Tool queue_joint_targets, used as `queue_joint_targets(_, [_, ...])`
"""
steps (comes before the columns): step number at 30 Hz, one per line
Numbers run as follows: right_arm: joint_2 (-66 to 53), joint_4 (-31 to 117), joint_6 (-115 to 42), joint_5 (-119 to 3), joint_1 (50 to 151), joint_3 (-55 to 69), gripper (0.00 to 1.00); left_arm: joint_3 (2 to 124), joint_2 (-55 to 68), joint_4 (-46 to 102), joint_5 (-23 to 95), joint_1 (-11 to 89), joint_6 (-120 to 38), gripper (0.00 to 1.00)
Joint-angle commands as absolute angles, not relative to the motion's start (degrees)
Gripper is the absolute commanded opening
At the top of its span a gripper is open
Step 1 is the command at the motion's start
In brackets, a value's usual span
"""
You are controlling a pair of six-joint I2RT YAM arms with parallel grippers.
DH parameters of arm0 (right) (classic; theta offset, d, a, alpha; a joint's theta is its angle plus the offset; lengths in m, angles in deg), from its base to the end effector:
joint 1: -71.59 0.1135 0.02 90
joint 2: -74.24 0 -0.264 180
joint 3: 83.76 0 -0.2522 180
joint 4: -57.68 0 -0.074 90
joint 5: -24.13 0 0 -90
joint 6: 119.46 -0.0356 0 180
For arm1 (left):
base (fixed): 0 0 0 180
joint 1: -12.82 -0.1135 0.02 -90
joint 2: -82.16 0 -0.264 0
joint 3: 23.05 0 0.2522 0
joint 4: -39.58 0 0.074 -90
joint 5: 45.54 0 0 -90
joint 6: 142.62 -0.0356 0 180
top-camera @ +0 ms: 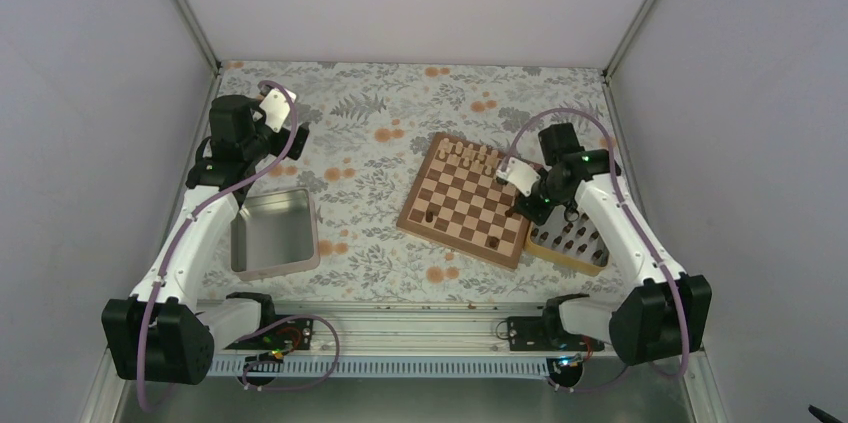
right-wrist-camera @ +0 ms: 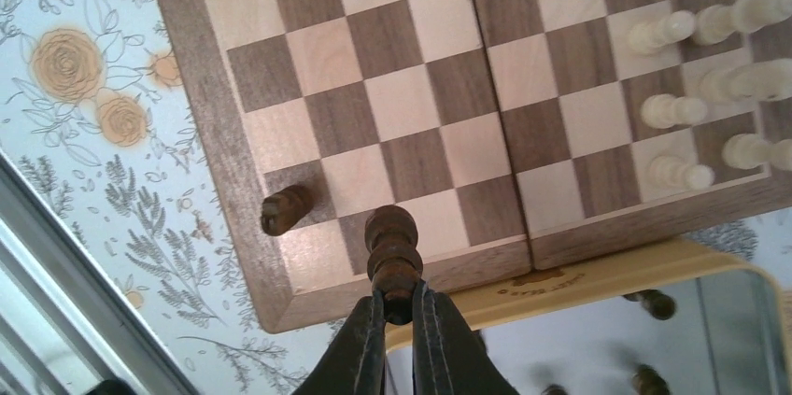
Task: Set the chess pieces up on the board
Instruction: Place the chess piece on the chessboard.
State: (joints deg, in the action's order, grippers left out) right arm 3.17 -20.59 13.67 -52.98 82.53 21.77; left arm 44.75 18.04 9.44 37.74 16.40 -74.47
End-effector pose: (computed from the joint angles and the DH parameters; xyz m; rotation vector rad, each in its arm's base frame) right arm 0.2091 0.0485 0.2732 -1.3193 2.4923 0.2022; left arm 0.2536 -0.0200 0.3185 0.5185 1.9628 0.0819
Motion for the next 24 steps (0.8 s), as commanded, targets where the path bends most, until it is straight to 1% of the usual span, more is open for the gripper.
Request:
queue_joint_targets(1, [5.6,-21.7,10.3,-53.8,84.5,24.0,0.07,45.4,18.5,9.7,36.5,16.1,-74.1,1.00])
queue_joint_targets(17, [4.1,-21.2,8.3,-55.4,87.1,24.8,0.07,44.9,18.8,9.8,36.5,16.1,-74.2,1.00])
queue_joint_targets(24, [5.4,-22.0,7.4,-56.4,87.5,26.4,0.07,45.0,18.7,10.0,36.3,16.1,-74.2,1.00])
